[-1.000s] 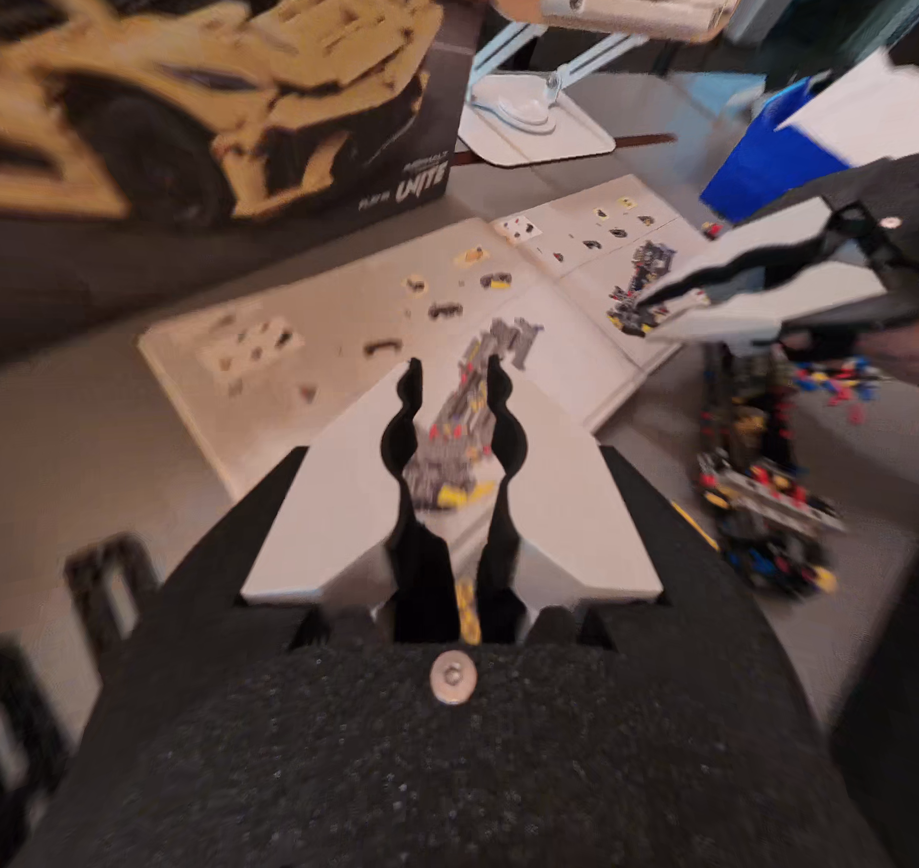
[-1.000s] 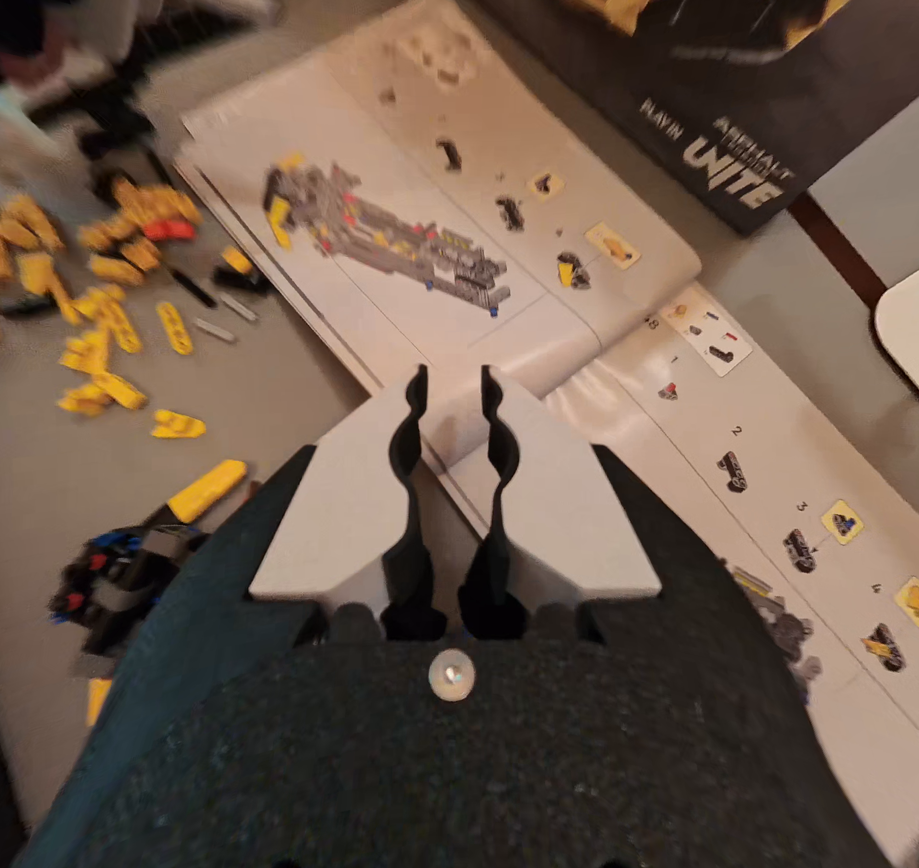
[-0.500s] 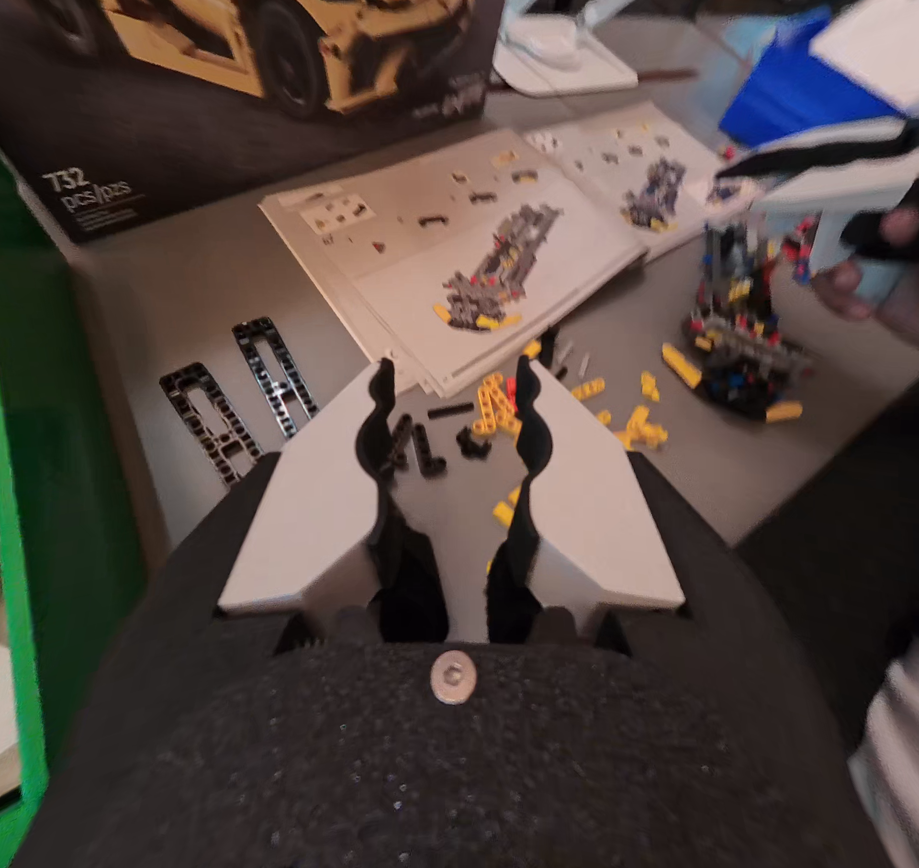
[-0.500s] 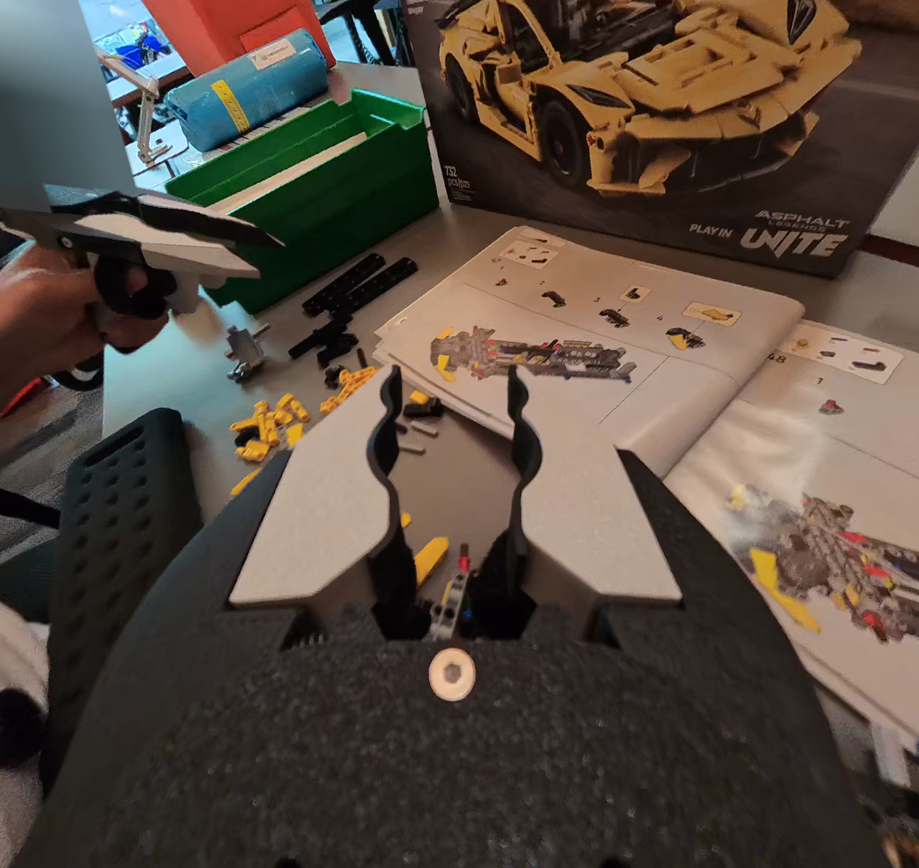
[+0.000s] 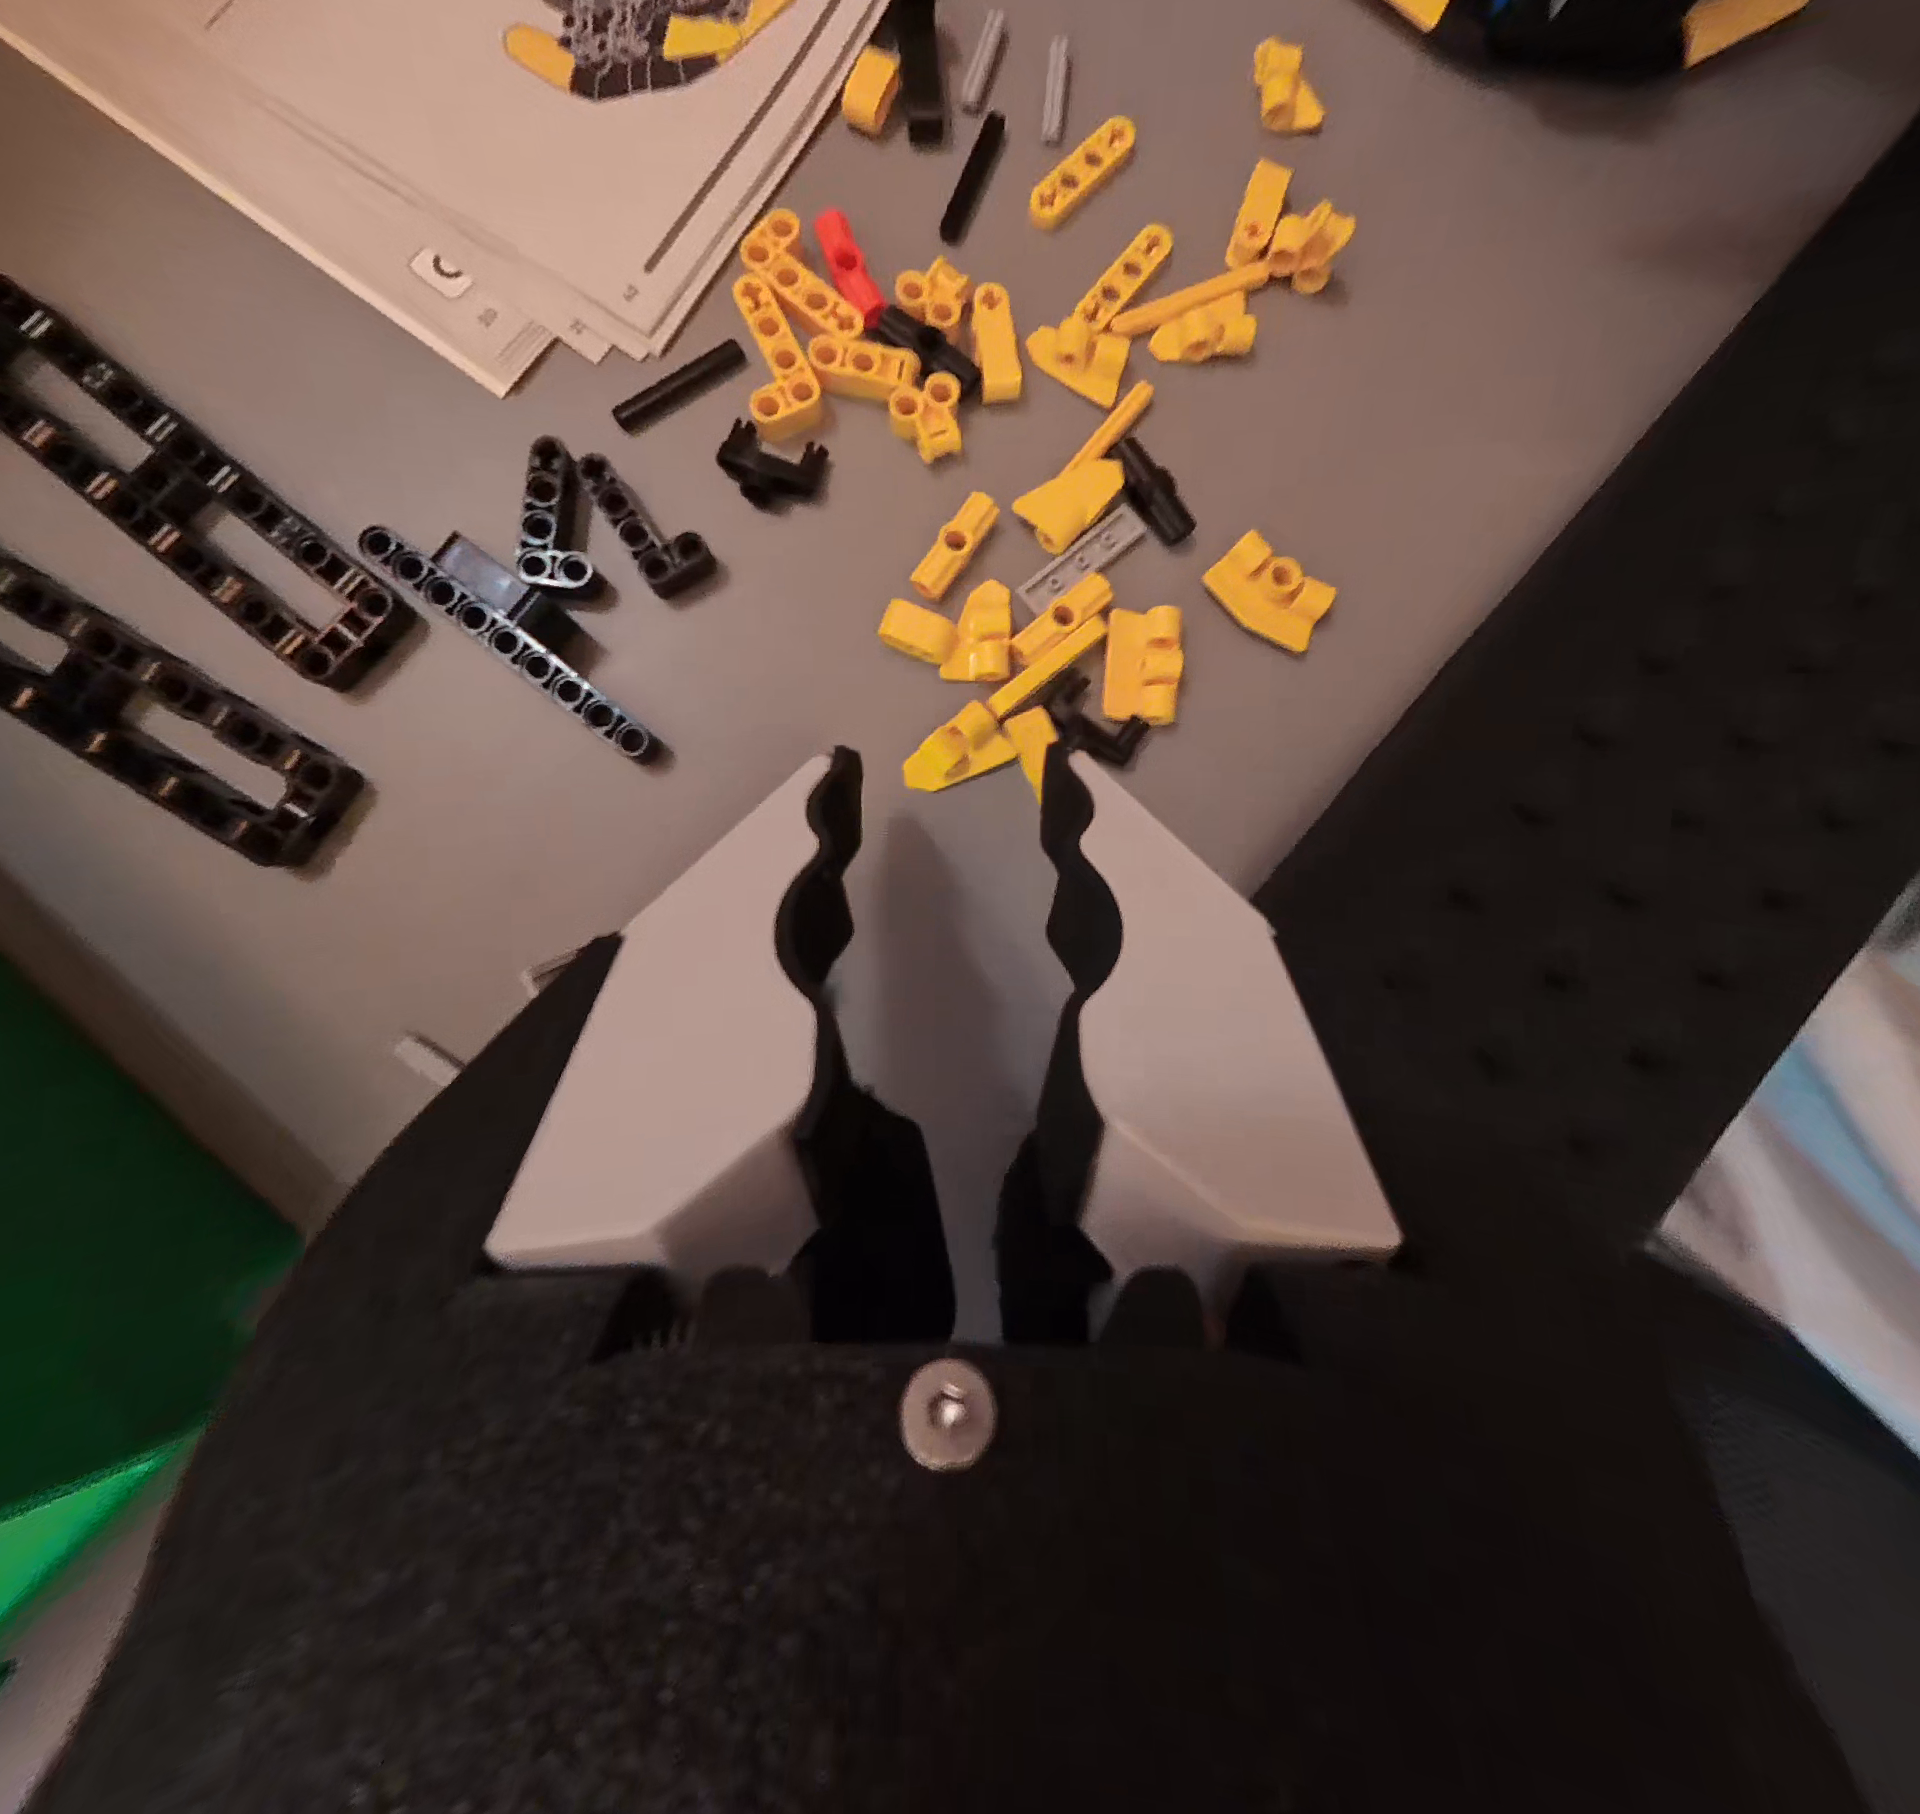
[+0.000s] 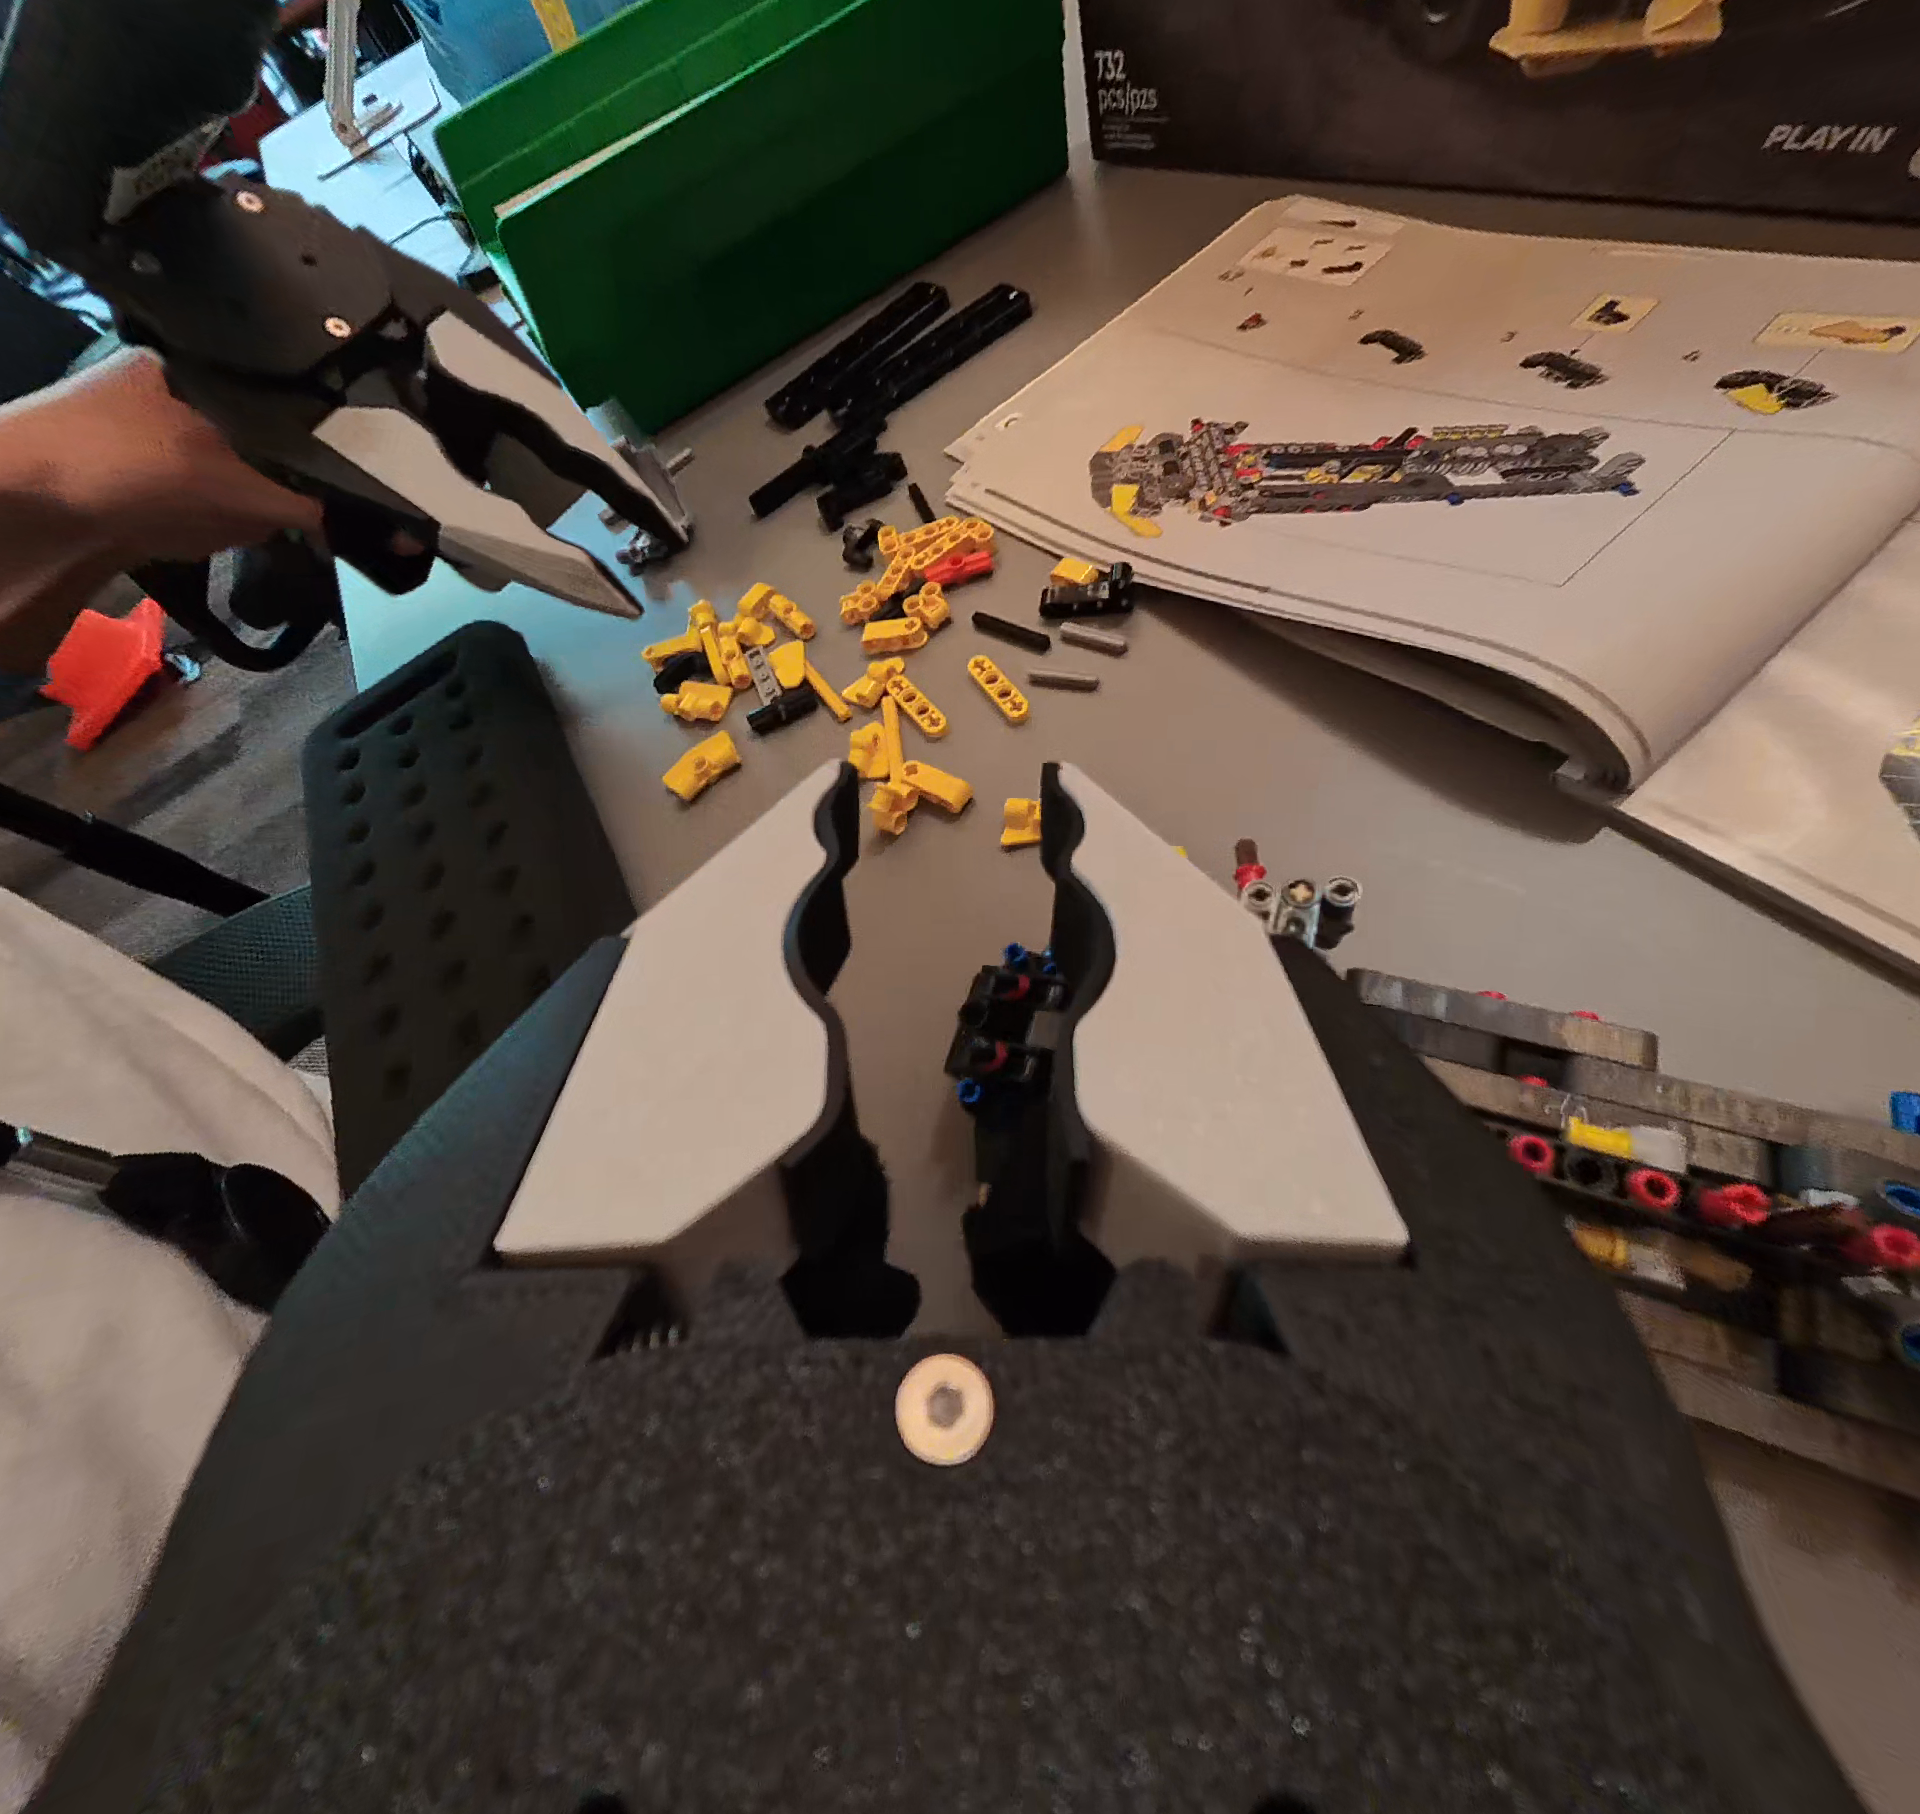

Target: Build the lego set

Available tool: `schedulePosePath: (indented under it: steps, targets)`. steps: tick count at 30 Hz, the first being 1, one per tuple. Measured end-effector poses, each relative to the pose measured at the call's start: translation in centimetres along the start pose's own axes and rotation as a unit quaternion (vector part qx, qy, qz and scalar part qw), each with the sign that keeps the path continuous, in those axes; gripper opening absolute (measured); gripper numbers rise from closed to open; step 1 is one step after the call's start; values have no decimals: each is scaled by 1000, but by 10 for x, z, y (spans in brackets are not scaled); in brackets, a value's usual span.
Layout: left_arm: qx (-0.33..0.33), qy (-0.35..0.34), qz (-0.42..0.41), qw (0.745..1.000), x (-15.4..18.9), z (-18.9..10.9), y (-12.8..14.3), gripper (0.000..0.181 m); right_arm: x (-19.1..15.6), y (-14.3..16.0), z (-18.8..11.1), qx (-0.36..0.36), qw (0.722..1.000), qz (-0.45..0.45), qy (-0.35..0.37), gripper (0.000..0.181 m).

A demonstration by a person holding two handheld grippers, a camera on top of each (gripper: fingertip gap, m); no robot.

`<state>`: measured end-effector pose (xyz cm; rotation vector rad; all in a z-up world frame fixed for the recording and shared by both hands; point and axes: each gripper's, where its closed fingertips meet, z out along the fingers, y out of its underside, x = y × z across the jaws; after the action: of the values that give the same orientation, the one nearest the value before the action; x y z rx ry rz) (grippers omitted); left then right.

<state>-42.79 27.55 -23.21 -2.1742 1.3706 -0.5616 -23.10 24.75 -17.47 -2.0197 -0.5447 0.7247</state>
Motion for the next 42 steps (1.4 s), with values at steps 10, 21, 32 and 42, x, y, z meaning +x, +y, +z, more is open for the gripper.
schedulePosePath:
  steps: [10,21,32,42]
  targets:
    - [-36,23,87,995,-8,12,10,25,0,12,-8,-12,1000,5,7,31]
    - [-48,33,133,989,-7,11,7,7,-4,14,-11,-15,1000,1,7,28]
    - [22,63,311,948,57,-5,-87,7,-68,-19,34,-26,973,124,-193,8]
    - [56,99,418,901,100,4,-131,7,-68,-27,21,-10,933,234,-274,10]
